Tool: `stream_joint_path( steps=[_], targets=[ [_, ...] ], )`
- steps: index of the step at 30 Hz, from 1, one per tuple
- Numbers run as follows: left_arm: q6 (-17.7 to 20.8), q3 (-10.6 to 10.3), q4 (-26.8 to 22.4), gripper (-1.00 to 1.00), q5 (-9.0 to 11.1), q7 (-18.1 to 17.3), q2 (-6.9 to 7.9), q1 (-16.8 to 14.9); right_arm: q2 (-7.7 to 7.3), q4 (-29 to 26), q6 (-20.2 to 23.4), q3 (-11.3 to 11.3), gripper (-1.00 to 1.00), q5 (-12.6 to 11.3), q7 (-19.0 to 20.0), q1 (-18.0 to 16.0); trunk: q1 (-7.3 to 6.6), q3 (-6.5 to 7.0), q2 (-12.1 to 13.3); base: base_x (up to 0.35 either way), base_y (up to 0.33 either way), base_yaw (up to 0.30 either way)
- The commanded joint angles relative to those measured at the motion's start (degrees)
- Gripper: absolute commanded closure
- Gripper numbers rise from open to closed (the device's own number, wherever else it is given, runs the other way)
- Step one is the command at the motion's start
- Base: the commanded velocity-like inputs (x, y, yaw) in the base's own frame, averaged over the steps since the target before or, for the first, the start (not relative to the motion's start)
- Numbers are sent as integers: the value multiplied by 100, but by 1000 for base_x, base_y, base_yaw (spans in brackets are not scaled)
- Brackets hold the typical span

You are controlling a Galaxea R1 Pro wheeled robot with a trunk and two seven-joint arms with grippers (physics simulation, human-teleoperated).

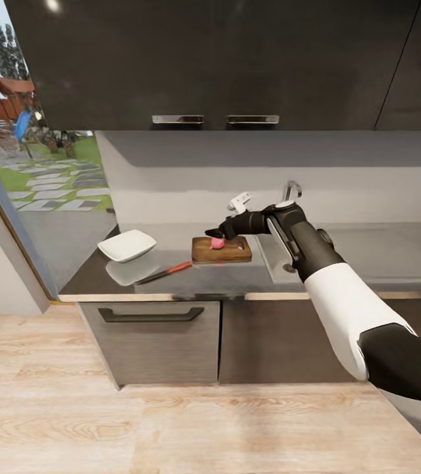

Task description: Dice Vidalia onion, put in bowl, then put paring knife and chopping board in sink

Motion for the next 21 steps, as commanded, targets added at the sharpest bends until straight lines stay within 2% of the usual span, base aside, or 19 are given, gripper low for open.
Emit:
stream_joint_path(
  steps=[1,2,3,6,9,13,21],
  targets=[
    [-41,-21,22,-100,33,-1,-1,-10,1,-4,-4,-2,-100,99,135,-5,3,-7,-5,264,195,0],
    [27,-19,24,-100,33,-7,4,-10,1,8,-118,19,-100,411,626,-6,3,-7,-5,263,196,0],
    [97,-19,24,-100,33,-8,5,-10,6,23,-180,22,-100,540,752,-6,3,-7,-5,263,196,0],
    [274,-19,25,-100,38,-8,6,-10,12,77,-336,44,-100,767,975,-7,3,-7,-5,262,196,0],
    [430,-19,25,-100,41,-9,7,-10,11,218,-616,159,-100,961,1345,-6,3,-7,-5,251,193,0],
    [498,-19,25,-100,42,-2,7,-10,-2,284,-723,192,-100,990,1564,-5,3,-7,-5,145,110,0],
    [789,-18,24,-100,42,-8,0,-10,-57,318,-1010,210,-100,1008,2212,-4,3,-7,-5,21,16,0]
  ],
)
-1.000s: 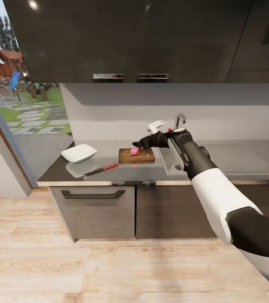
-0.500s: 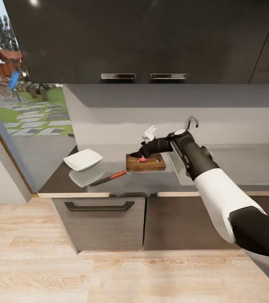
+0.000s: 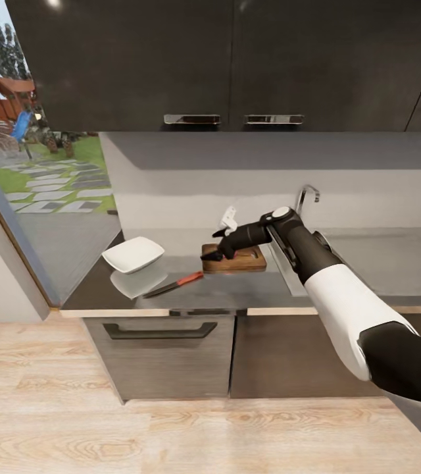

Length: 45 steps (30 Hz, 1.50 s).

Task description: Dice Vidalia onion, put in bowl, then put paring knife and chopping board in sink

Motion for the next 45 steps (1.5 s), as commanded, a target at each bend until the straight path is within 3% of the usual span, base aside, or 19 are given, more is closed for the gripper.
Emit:
stream_joint_path(
  steps=[1,12,16,20,21,28,29,36,45],
  targets=[
    [-30,-21,26,-100,35,3,-2,-10,-21,-5,20,-5,-100,27,140,-4,1,-7,-5,4,3,0],
    [3,-21,24,-100,35,4,-2,-10,-151,12,-327,58,-100,143,700,-4,1,-7,-5,1,0,0],
    [5,-21,26,-100,35,10,-2,-10,-155,15,-464,223,-100,231,912,-4,1,-7,-5,0,0,0],
    [19,-21,27,-100,35,11,-10,-10,-157,70,-650,743,-100,299,1123,-4,1,-7,-5,0,0,0],
    [61,-21,27,-100,35,11,-12,-10,-157,130,-688,1069,-100,310,1154,-4,1,-7,-5,0,0,0],
    [99,-21,27,-100,35,10,-32,-10,-111,162,-705,1643,-100,366,1139,-4,1,-7,-5,0,0,0],
    [103,-21,27,-100,35,11,-36,-10,-96,164,-711,1816,-100,418,1128,-4,1,-7,-5,0,0,0],
    [110,-21,27,-100,35,11,-66,-10,-85,165,-707,1881,-100,437,1119,-4,1,-7,-5,3,8,0],
    [177,-21,27,-100,35,14,-148,-10,-81,258,-713,1891,-100,439,1113,-4,1,-7,-5,71,244,0]
  ],
)
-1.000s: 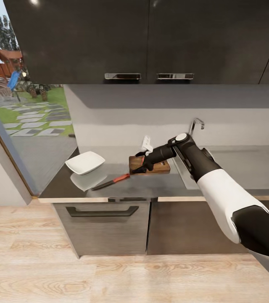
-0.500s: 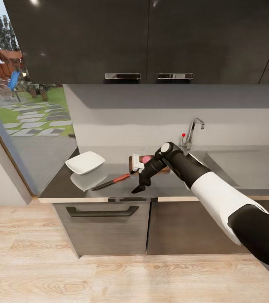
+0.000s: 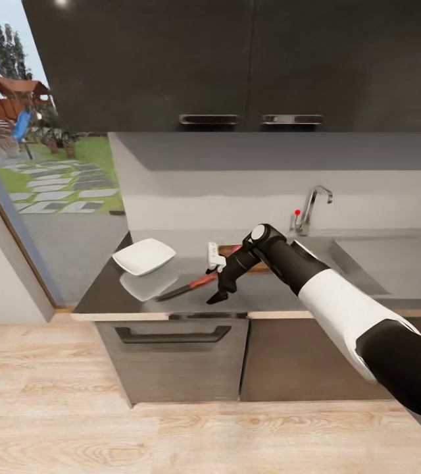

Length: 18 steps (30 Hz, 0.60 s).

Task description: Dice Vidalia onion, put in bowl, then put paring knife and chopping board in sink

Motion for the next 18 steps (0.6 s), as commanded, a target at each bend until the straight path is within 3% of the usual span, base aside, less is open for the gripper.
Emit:
stream_joint_path(
  steps=[1,10,18],
  targets=[
    [12,-21,25,-100,35,1,-6,-10,3,4,59,2,-100,15,22,-6,1,-7,-5,12,275,0],
    [158,-19,25,-100,35,-1,-36,-10,-2,17,52,4,-100,15,19,-6,1,-7,-5,21,240,0],
    [172,-20,25,-100,35,16,-31,-10,-5,227,-215,4,-100,14,19,3,1,-7,-5,256,28,0]
  ],
)
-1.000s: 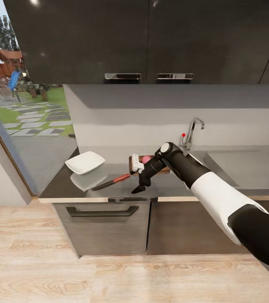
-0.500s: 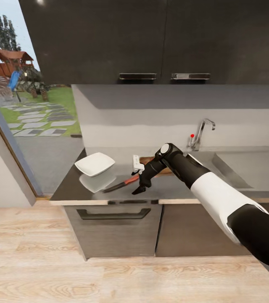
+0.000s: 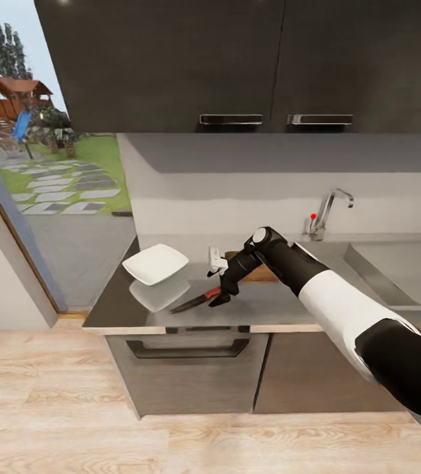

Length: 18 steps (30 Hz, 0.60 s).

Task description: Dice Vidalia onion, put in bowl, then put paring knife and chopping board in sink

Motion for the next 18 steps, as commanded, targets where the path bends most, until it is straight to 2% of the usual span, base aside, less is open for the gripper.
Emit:
stream_joint_path(
  steps=[1,11,18],
  targets=[
    [-34,-21,19,-100,35,6,-1,-10,0,17,47,1,-100,12,21,-5,4,-6,-5,317,2,0],
    [-34,-18,19,-100,35,6,-1,-10,-8,78,16,1,-100,12,21,2,4,-6,-5,319,-1,0],
    [-34,-13,22,-100,35,6,13,-10,-7,285,-244,8,-100,12,21,12,4,-6,-5,264,-42,0]
  ],
)
